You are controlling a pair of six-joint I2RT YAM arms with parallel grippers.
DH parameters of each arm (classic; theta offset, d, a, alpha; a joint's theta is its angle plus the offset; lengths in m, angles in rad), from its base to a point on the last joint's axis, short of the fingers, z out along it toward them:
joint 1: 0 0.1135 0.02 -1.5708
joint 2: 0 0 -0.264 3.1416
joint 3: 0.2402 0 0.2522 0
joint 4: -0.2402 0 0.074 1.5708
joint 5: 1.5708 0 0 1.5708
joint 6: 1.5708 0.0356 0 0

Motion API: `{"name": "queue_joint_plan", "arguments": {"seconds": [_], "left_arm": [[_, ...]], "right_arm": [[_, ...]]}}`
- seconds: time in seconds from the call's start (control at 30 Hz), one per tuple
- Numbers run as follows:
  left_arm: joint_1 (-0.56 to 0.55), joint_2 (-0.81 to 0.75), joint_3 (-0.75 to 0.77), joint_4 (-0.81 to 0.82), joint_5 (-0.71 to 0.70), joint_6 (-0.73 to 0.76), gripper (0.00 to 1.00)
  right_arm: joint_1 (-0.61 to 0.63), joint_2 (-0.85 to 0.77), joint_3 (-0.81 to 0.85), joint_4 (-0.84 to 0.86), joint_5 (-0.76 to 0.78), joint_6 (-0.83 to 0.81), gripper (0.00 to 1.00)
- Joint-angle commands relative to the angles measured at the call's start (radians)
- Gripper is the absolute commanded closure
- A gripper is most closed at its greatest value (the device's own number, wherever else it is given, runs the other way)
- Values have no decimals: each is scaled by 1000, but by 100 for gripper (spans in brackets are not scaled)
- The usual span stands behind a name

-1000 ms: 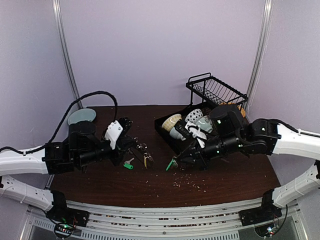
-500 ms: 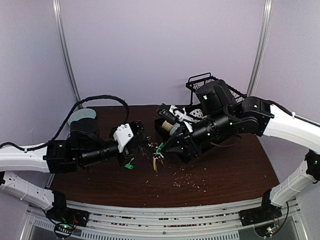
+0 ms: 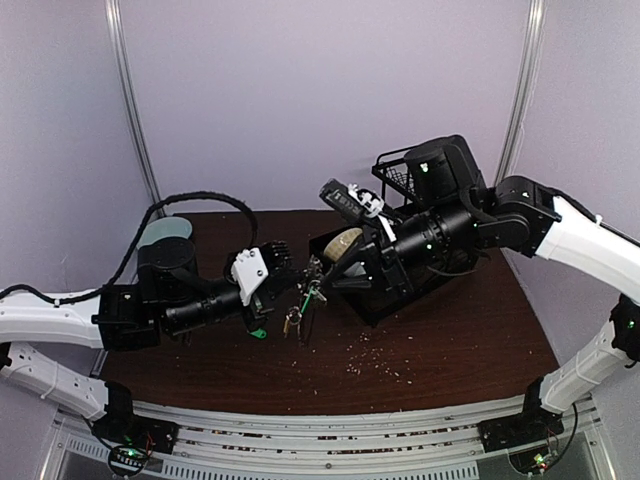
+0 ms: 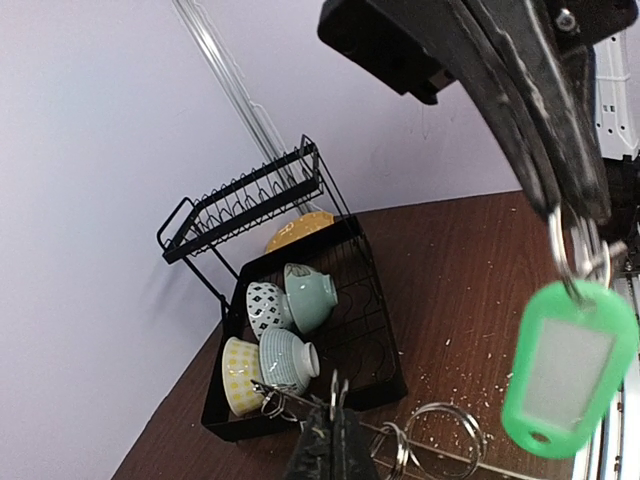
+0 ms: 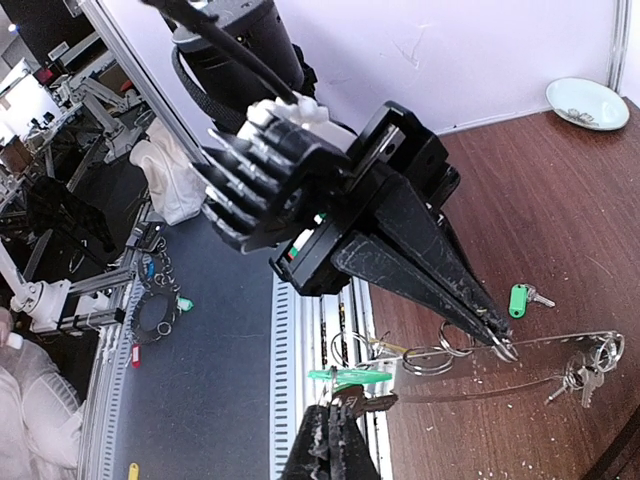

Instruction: Put the keys on the keyring

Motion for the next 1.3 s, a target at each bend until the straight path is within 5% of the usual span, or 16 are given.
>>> {"name": "queue_joint_plan", "arguments": {"seconds": [0.0,0.13,0.33,0.8,1.27], "left_arm": [[-5,-12,-9,95,32,24,100],[-5,-31,-6,82,98,45,100],[-5,-41,0,57,163,32,100],[-15,10,45,25,108,28,100],[-17,10,49,30,78,12,100]], "right_arm": [[-13,-34,66,-84,-20,-65,100],[-14,-28,55,-249,208,-189,100],[-14,-14,42,-298,289,-233,100],[8,20,40,-121,321,-255,100],[20,14,15,-152,281,-314,100]]}}
